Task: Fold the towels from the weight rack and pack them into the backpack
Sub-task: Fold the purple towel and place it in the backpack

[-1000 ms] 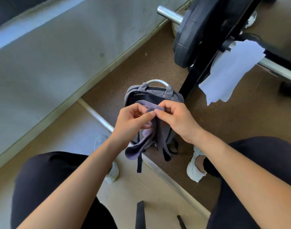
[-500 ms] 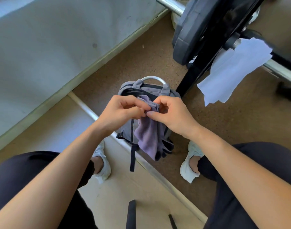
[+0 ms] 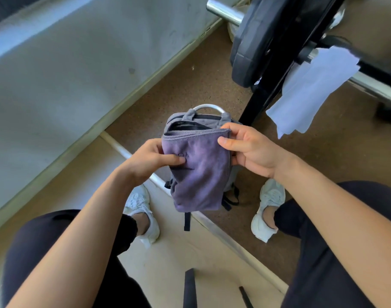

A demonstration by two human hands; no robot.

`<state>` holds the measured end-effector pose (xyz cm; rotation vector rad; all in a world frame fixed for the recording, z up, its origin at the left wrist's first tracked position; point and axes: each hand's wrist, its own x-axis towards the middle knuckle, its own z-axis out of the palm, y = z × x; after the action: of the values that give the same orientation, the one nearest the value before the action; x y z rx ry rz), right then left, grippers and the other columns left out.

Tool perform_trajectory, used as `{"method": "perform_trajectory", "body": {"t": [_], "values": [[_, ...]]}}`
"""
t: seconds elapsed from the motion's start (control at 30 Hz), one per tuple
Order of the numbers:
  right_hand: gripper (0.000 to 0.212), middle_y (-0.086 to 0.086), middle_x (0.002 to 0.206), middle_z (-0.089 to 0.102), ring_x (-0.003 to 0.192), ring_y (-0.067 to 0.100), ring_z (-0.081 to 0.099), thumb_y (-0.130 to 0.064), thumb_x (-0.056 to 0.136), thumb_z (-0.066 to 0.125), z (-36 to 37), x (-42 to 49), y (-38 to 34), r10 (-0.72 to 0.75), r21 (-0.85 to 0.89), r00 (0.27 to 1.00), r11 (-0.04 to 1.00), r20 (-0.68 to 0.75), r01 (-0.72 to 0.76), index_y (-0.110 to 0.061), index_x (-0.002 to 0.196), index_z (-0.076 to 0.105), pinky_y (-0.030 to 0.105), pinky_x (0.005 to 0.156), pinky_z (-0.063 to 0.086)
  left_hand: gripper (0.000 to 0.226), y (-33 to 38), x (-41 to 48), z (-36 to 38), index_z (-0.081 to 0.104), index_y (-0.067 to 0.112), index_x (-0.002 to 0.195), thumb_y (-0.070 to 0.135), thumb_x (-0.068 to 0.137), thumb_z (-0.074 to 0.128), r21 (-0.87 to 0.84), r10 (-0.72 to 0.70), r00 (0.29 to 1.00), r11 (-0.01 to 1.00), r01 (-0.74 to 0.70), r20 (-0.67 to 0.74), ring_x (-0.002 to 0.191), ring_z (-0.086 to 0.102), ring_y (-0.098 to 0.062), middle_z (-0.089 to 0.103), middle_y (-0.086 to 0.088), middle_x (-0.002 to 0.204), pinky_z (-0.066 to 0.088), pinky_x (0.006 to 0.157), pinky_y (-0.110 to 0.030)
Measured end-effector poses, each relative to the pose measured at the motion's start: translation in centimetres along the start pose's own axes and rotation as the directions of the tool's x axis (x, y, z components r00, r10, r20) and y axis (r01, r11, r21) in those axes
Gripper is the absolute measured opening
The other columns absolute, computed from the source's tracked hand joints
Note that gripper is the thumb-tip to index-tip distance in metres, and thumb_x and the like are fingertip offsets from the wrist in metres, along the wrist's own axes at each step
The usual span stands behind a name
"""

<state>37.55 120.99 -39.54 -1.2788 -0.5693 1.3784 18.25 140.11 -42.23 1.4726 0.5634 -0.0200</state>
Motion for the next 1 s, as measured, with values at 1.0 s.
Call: {"method": "perform_trajectory", "body": {"t": [1.0], "values": [[0.005, -0.001, 0.088, 0.071, 0.081, 0.01, 0.065, -0.014, 0.098, 0.063, -2.2, 0.6, -0.7, -0.404, -0.439, 0.84, 0.869, -0.362, 0.229, -0.018, 0.096, 0.066, 0.025, 0.068, 0.052, 0.009, 2.2, 2.1, 2.6, 0.074, 0.008, 0.104, 0.01, 0.096, 0.069, 0.202, 0.366, 0.852, 0.929, -0.31, -0.375, 0.089, 0.06, -0.014, 0.071, -0.002, 0.095, 0.051, 0.087, -0.034]]}}
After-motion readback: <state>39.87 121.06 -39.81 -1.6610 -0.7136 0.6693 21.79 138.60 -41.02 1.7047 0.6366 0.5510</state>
